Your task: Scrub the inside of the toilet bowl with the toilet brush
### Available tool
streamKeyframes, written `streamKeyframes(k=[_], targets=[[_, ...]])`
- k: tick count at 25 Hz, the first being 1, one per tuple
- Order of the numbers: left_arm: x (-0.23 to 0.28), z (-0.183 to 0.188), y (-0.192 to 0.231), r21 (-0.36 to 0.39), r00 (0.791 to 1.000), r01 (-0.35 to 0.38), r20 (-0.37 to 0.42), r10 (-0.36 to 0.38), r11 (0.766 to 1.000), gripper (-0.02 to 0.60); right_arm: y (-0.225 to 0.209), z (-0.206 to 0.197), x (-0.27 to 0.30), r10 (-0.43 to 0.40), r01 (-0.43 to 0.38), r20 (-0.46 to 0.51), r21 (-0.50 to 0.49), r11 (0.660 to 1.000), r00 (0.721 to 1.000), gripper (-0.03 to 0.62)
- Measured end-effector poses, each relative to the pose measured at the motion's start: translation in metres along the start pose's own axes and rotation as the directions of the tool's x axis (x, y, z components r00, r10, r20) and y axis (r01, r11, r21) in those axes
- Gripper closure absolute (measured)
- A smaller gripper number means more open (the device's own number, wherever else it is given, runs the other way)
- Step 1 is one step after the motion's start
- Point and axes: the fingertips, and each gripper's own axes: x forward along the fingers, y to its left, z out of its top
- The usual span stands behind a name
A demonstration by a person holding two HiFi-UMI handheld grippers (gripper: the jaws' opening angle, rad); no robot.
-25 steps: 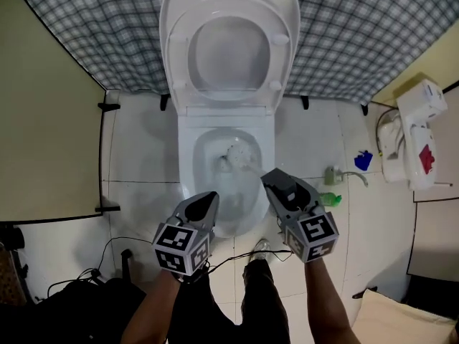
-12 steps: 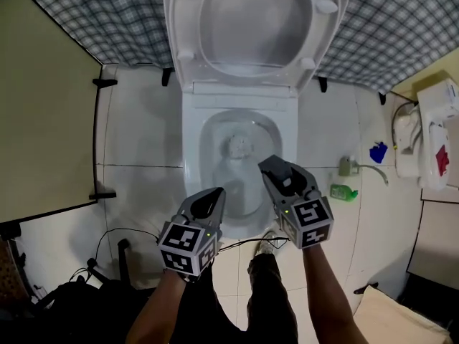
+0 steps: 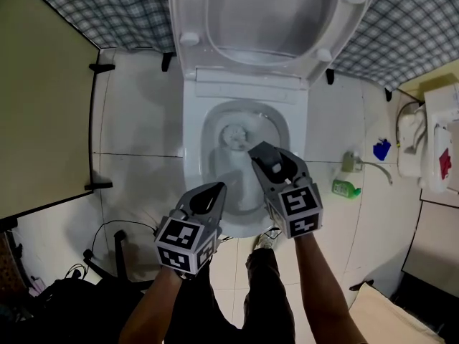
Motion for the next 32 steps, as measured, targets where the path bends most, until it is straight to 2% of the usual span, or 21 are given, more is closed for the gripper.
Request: streamKeyframes(k=[5,11,15,20,23,28,32], targets=[[0.002,-0.001,0.008,-0.009,1.000,-0.003,-0.003,0.003,1.000,0.577,0.003,-0.025,0.022,0.011,-0.012,-0.060,-0.016,1.000,0.998,0.376],[0.005,-0.007,0.009,-0.017,1.000,0.004,-0.015,-0.004,1.000,0.577,-0.004,-0.060,0.046,-0.014,0.014,-0.115,-0.005,1.000,0.993,0.376],[0.005,-0.014,0.012,-0.022,1.000,0.004,-0.027,-0.005,1.000,0.577,0.009,-0.051,0.031,0.017,-0.017,-0.091,-0.002,1.000,0.996,0.376],[0.006,-0.013,0.006,-0.024,0.999,0.021,-0.033,-0.022,0.999,0.577,0.038,-0.035,-0.004,0.082,-0.087,-0.067,-0.069,0.994,0.994,0.376],[0.008,-0.012,0.003,-0.025,0.999,0.026,-0.032,-0.027,0.999,0.577,0.042,-0.043,-0.003,0.073,-0.078,-0.081,-0.065,0.995,0.994,0.376],[0.011,-0.012,0.000,-0.031,0.999,0.032,-0.021,-0.033,0.999,0.577,0.023,-0.069,0.022,0.034,-0.037,-0.106,-0.032,0.999,0.994,0.376],[0.013,-0.013,-0.002,-0.030,0.999,0.041,-0.019,-0.042,0.999,0.577,0.025,-0.068,0.017,0.056,-0.061,-0.124,-0.039,0.997,0.991,0.376]])
